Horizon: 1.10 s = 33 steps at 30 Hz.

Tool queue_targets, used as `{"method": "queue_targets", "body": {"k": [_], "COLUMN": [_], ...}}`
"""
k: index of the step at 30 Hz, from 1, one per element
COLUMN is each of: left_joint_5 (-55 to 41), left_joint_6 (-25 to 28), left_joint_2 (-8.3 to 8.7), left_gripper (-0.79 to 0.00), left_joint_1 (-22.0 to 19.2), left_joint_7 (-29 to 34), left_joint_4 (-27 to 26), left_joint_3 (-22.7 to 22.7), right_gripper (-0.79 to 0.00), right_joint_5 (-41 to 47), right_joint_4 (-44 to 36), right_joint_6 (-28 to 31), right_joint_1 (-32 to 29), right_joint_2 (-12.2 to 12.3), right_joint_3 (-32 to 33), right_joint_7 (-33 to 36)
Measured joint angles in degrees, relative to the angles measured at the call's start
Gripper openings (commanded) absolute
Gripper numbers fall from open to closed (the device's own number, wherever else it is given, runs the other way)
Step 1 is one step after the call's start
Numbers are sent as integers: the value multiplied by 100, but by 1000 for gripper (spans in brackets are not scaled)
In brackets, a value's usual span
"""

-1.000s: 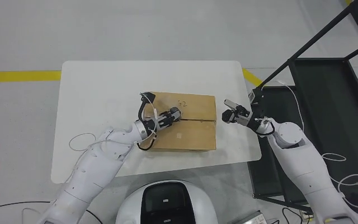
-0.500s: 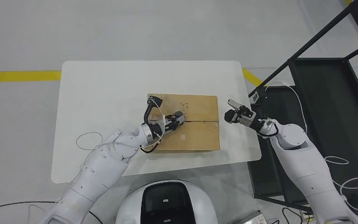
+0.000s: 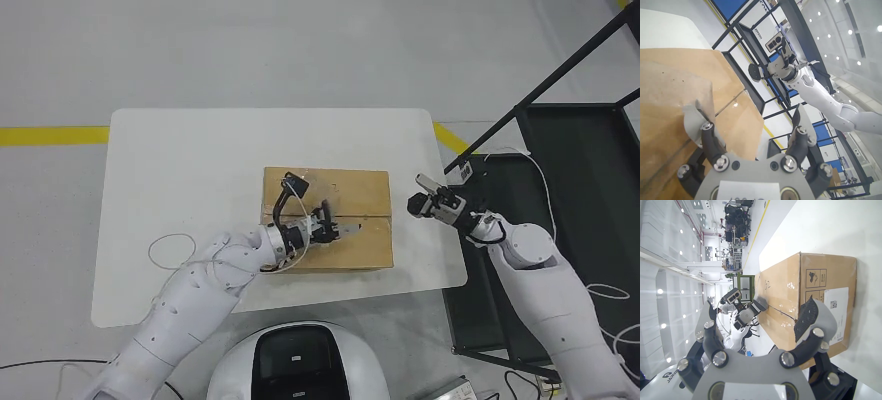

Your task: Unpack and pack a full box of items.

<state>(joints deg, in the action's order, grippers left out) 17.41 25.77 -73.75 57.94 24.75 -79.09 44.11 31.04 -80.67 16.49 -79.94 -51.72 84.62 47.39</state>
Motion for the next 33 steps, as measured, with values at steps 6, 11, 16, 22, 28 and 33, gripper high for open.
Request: {"method": "queue_targets", "body": {"k": [6,11,16,22,28,33], "left_joint_5": [-122,-269,-775,-1628,-2060,-2396], "left_joint_6": [-38,102,528,1214,1216,1304], "left_joint_2": [-190,-356,-404,-208,65,313], "left_gripper": [0,0,0,0,0,0], "left_joint_1": [-241,-456,-502,-214,351,1043], "left_joint_7": [-13,-117,13,638,1006,1211], "left_joint_4": [211,501,676,348,-313,-934], "left_joint_3": [-362,-590,-516,38,820,1653], "right_gripper": [0,0,0,0,0,0], "right_joint_5": [293,634,791,713,470,340], "right_joint_4": [115,274,320,185,-129,-447], "right_joint_6": [167,370,473,452,356,221], "right_joint_1": [-221,-465,-575,-528,-390,-87], "right_joint_2": [13,18,9,-20,-47,-79], "right_joint_3": [369,748,911,876,706,360], "right_joint_7": [-41,-115,-21,15,160,658]}}
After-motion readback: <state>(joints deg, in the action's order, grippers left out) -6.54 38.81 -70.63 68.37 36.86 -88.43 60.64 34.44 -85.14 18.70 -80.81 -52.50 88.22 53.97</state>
